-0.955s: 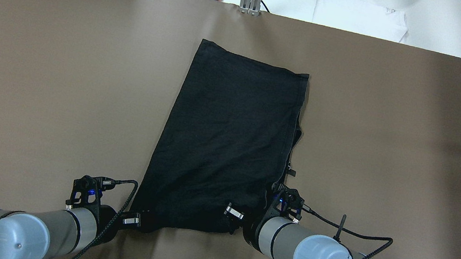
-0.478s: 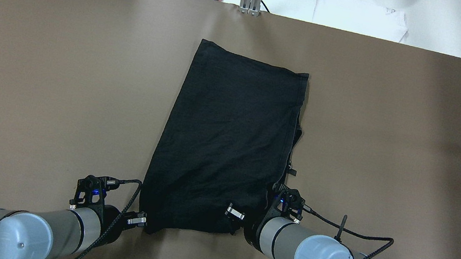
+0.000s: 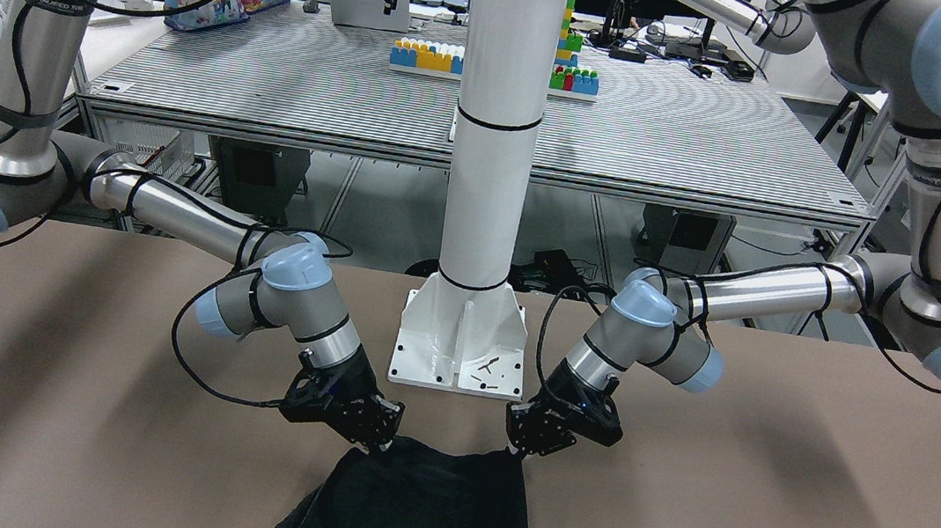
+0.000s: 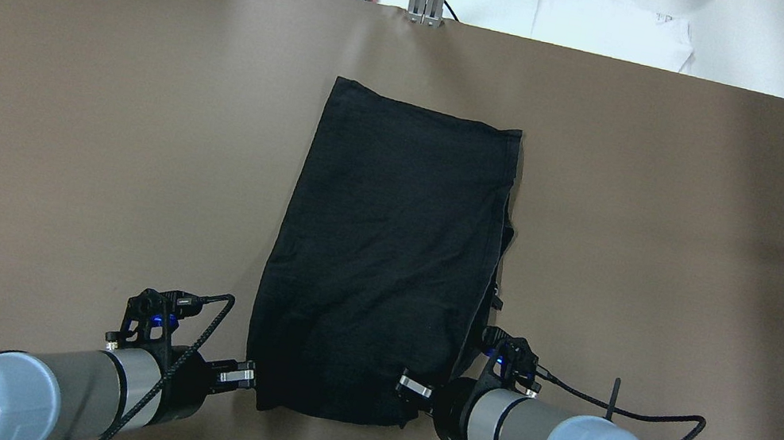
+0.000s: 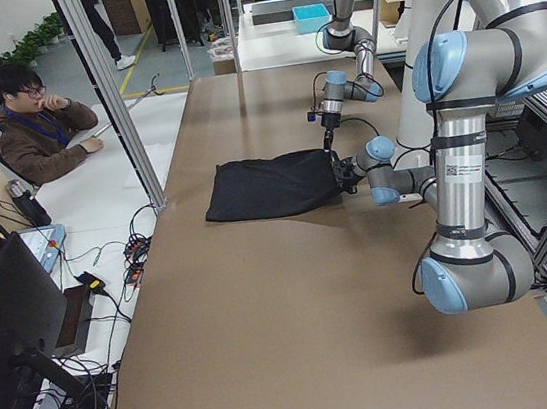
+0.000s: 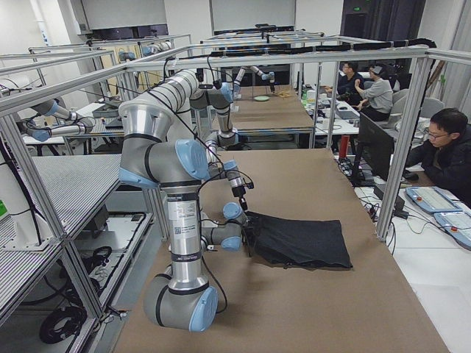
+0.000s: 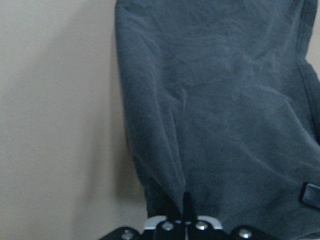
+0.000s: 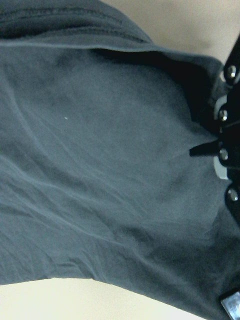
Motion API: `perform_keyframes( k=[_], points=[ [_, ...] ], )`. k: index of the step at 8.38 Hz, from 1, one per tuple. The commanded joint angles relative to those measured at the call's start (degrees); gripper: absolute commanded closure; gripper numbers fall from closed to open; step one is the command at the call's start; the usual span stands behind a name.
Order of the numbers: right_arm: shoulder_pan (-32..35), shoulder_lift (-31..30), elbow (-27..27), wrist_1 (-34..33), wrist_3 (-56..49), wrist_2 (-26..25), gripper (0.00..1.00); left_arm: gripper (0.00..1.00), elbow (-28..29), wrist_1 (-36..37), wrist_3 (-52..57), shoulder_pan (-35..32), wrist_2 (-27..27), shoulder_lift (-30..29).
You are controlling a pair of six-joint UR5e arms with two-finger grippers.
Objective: Fold clothes
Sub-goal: 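Lift both near corners with both grippers and pull them toward the robot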
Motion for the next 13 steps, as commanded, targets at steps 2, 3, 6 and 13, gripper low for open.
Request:
perform_keyframes(
  k=[2, 3, 6, 13],
  points=[
    [-5.4, -8.49, 9.68, -0.24, 4.89, 1.41, 1.0, 1.0, -11.14, 9.76, -0.08, 3.83, 1.17, -0.13],
    [-6.2, -8.6, 10.67, -0.33, 5.71, 0.97, 1.0, 1.0, -11.33, 9.86, -0.08, 4.54, 2.14, -0.12],
    [-2.9, -7.11, 9.89, -0.59, 4.49, 2.1, 1.0, 1.0, -10.72, 9.86, 0.01, 3.94, 2.15, 0.05],
    [11.61, 6.77, 0.85, -10.26, -2.54, 4.04, 1.0, 1.0, -4.5, 10.12, 3.35, -12.31, -6.02, -4.94]
  ],
)
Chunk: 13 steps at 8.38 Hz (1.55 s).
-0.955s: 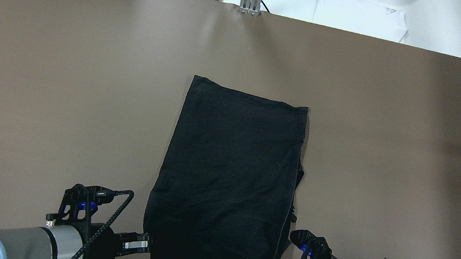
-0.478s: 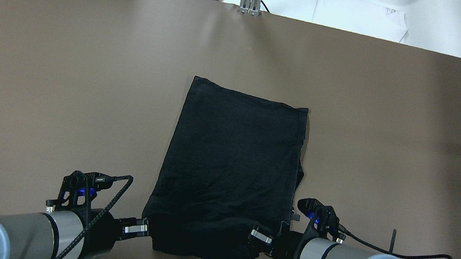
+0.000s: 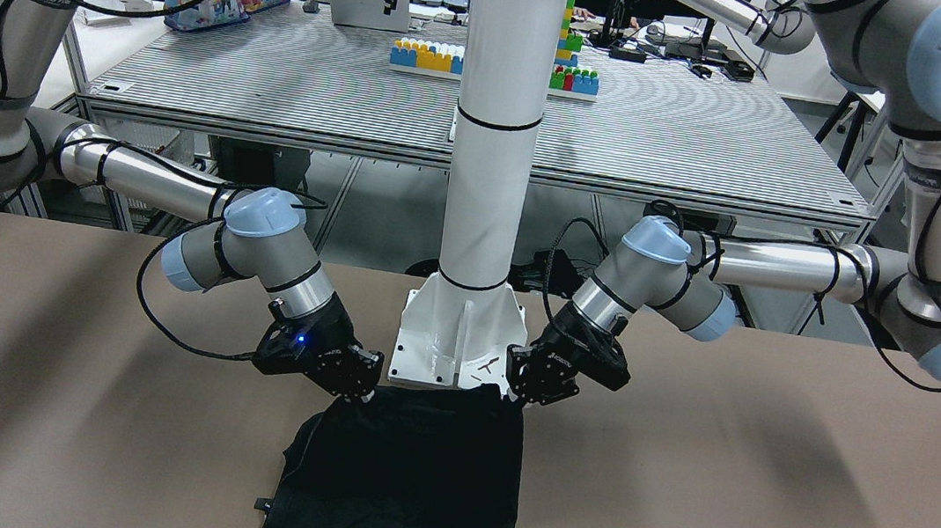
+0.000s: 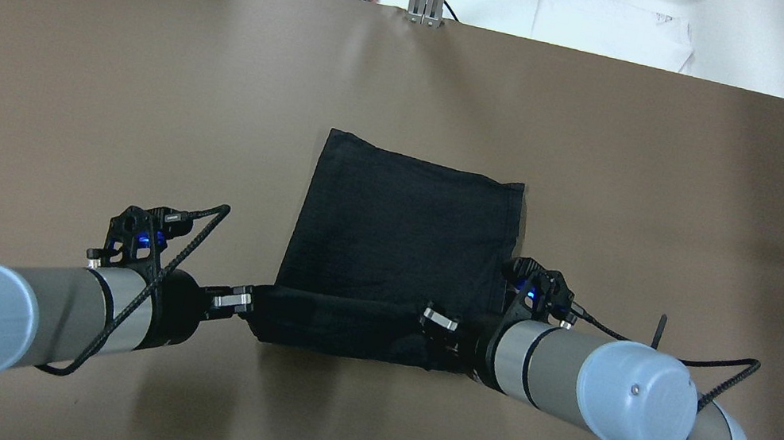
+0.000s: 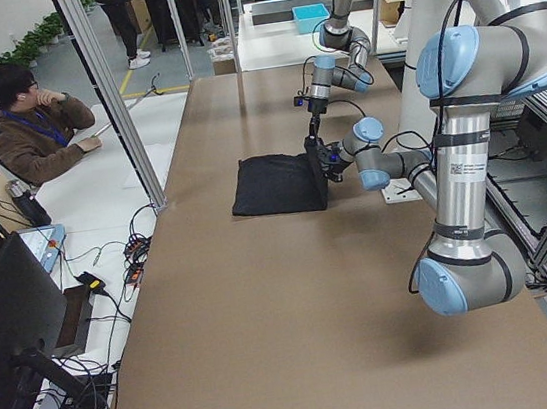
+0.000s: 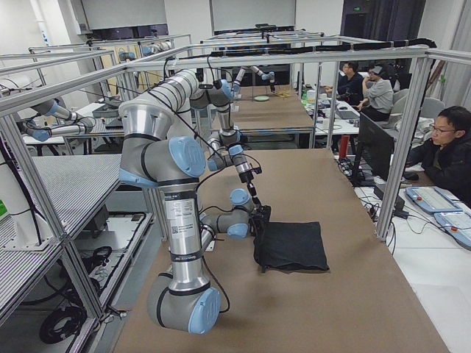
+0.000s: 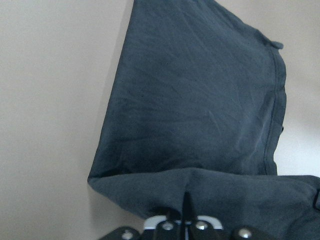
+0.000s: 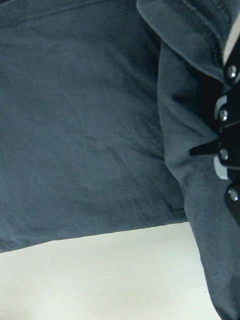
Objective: Fold clothes
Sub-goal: 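Fold the held edge with both grippers over onto the far half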
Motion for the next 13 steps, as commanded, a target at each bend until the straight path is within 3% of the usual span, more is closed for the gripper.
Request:
perform_keyframes(
  k=[1, 3, 5, 8, 12, 13],
  points=[
    [5.06, 4.96, -6.01, -0.48, -0.39, 0.01, 1.0, 1.0, 5.51, 0.03, 0.54, -5.0, -1.63, -6.27],
    [7.78, 8.13, -11.46, -0.4, -1.26, 0.1, 1.0, 1.0, 14.99, -0.14, 1.5, -8.42, -2.24, -14.27],
    [8.15, 9.8, -16.56, 0.13, -1.53, -0.16, 1.0, 1.0, 23.62, -0.93, 2.99, -11.68, -3.38, -18.6],
    [8.15, 13.58, -21.57, 0.39, -1.53, -0.43, 1.0, 1.0, 27.07, -1.02, 5.54, -14.94, -6.55, -18.79],
    [9.02, 14.12, -22.29, 0.4, -1.27, -0.34, 1.0, 1.0, 28.22, -1.37, 4.94, -14.94, -6.37, -20.54],
    [9.55, 14.21, -22.29, 0.4, -1.18, 0.18, 0.95, 1.0, 28.57, -1.29, 5.02, -14.86, -6.29, -21.07]
  ],
)
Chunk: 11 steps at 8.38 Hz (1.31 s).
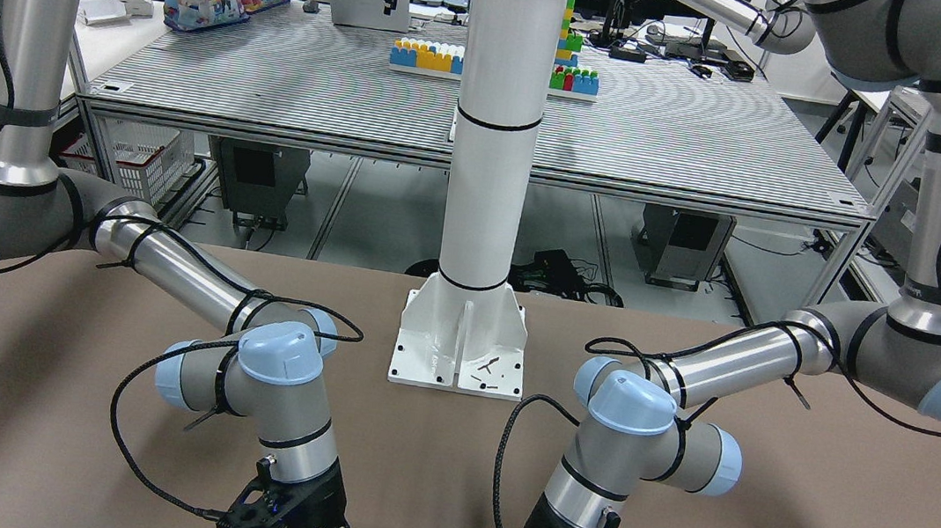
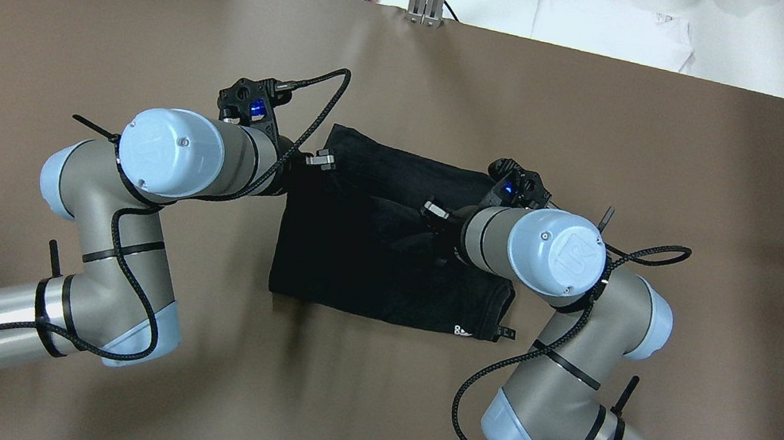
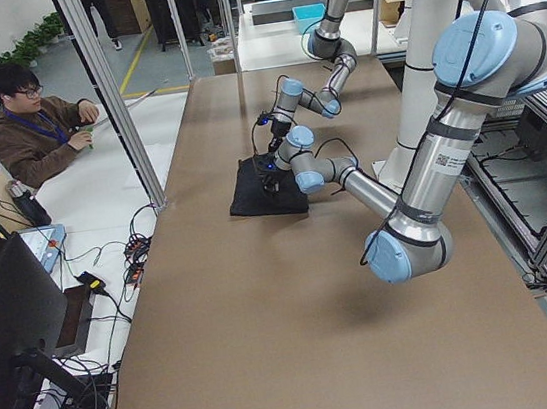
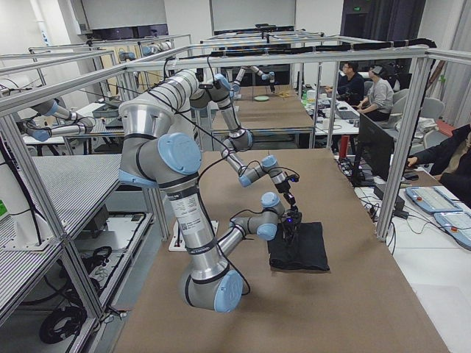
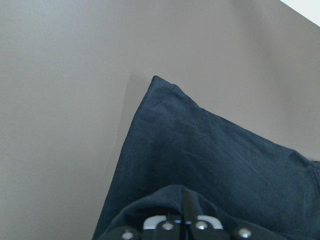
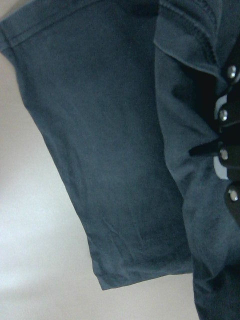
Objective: Fold clothes
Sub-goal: 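Fold the held edge with both grippers over onto the far half, then lay the edge down and open both grippers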
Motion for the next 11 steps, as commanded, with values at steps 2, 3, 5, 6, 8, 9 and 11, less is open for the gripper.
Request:
perform_keyframes(
  k=[2, 3, 5, 6, 8, 9, 11],
  points=[
    [1.12, 0.84, 0.03, -0.08, 0.38, 0.73, 0.06, 0.0, 1.66, 0.59, 0.3, -0.04, 0.31, -2.73],
    [2.51, 0.93, 0.03, -0.17, 0.03, 2.82, 0.06, 0.0, 1.76, 0.68, 0.82, -1.79, -0.29, -2.91],
    [5.25, 1.99, 0.46, -0.35, 0.38, 12.12, 0.06, 0.0, 2.81, 0.77, 2.4, -6.79, -7.3, -2.83],
    [4.12, 2.86, 0.12, -0.96, 0.73, 11.89, 0.06, 0.0, 2.9, 0.86, 4.24, -7.68, -8.55, -2.56],
    [0.77, 3.22, 0.03, -3.41, -0.14, 9.27, 0.06, 0.0, 2.9, 0.77, 4.35, -8.22, -8.56, -2.47],
    [0.77, 3.92, 0.03, -6.12, -1.8, 9.08, 0.06, 0.0, 2.99, 0.77, 4.43, -8.57, -8.56, -2.47],
    [2.6, 6.81, 0.38, -15.85, -9.16, 9.6, 0.06, 0.0, 2.99, 1.03, 7.74, -9.8, -8.91, -2.47]
  ],
)
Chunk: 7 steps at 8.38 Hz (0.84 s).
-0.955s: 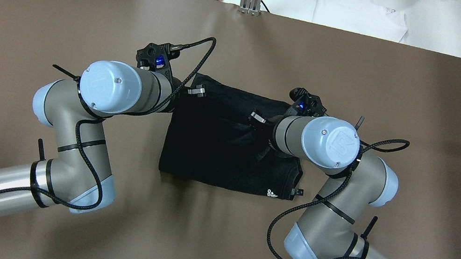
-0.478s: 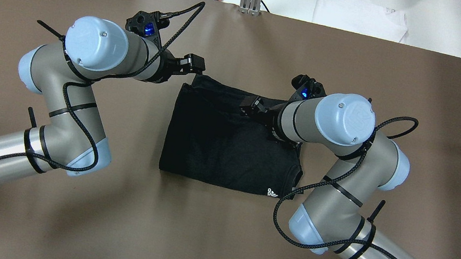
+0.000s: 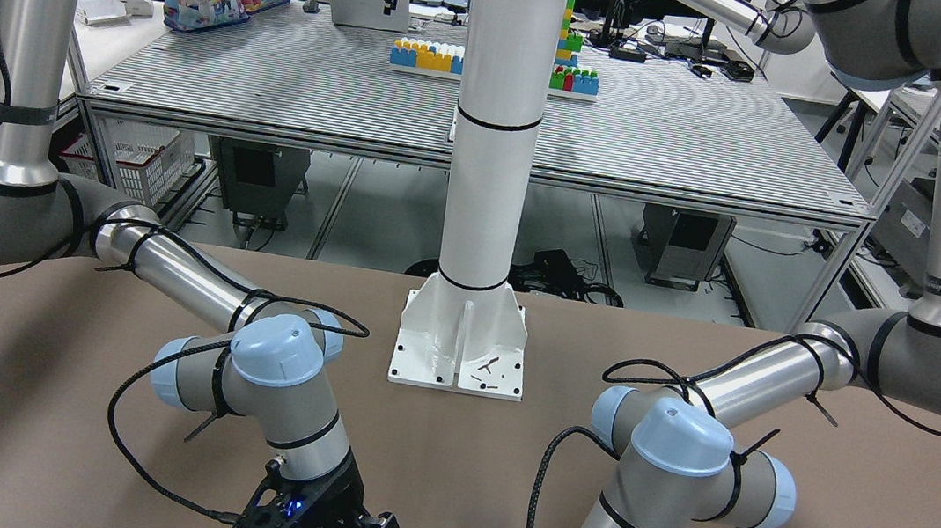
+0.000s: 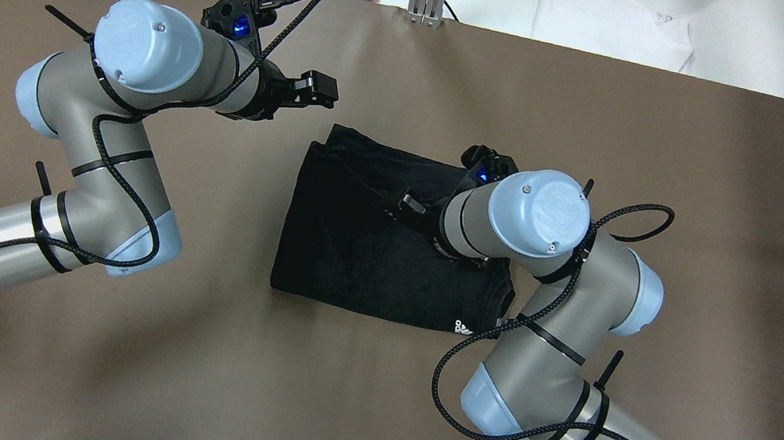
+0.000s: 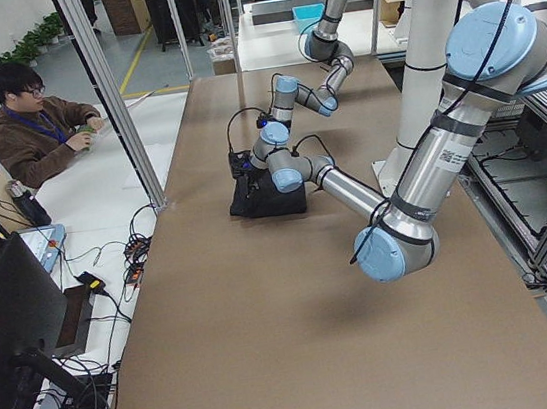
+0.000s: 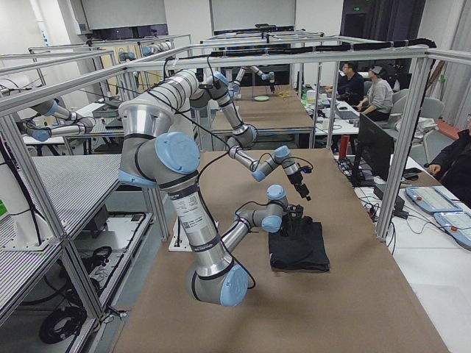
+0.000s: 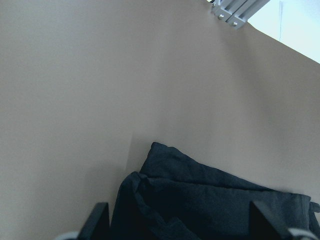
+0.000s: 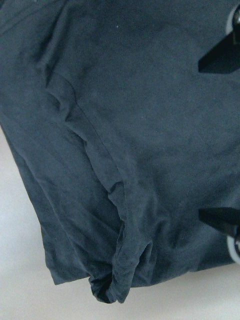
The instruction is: Fold clothes
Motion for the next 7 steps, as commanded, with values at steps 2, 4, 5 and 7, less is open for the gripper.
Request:
perform_keyframes(
  k=[2, 4, 5, 7],
  points=[
    [7.94, 3.32, 0.98, -17.65, -16.86, 4.33, 0.06, 0.0, -0.06, 3.21, 11.89, -5.36, -3.88, 1.41],
    [14.01, 0.08, 4.66, -26.26, -32.22, 5.58, 0.06, 0.0, 0.02, 3.23, 17.72, -8.53, -3.46, 4.4],
    [16.56, -3.59, 7.37, -26.73, -40.39, 5.59, 0.06, 0.0, 0.02, 3.75, 18.0, -10.46, -3.45, 4.93],
    [20.43, -11.16, 9.34, -26.13, -52.03, 4.53, 0.06, 0.0, -0.41, 5.59, 21.84, -14.67, -3.19, 7.56]
  ],
)
